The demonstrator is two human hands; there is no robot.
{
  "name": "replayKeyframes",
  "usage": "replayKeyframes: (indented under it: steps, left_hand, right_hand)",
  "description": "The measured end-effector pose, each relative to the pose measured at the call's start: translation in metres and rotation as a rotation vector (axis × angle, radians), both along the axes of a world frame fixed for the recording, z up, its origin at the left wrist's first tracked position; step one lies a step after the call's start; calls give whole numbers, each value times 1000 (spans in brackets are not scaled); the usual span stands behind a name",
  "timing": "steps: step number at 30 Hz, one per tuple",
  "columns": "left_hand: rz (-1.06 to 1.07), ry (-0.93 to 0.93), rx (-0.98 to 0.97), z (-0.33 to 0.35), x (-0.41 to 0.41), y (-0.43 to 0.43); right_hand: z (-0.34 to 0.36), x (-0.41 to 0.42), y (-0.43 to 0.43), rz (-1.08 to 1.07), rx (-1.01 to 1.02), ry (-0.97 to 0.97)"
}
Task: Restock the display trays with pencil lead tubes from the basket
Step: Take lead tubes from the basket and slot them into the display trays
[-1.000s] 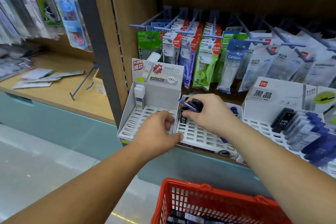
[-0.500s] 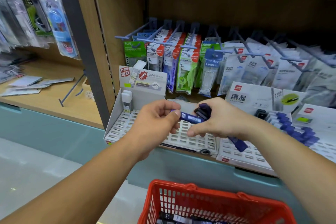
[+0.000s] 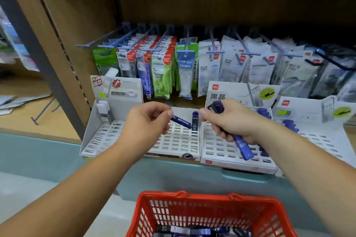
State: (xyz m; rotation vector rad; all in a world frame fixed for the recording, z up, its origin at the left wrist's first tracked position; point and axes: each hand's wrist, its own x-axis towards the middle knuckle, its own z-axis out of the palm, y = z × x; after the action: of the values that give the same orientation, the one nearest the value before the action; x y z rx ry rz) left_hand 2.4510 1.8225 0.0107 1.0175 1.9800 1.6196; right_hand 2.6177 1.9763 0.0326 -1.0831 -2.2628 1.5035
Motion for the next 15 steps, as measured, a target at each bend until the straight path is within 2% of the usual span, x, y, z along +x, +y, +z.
replayKeyframes:
  steps: [6,10,15]
  left_hand:
    - [-139,199,-195,6,4,28]
    - [-152,556,-357,-1,-3,41]
    - [-186,560,-347,0,-11,50]
  right_hand:
    - [-15,7,7,-90,-199,142]
    - [-21,7,8,-150,-249,206]
    - [-20,2,9,-217,-256,306]
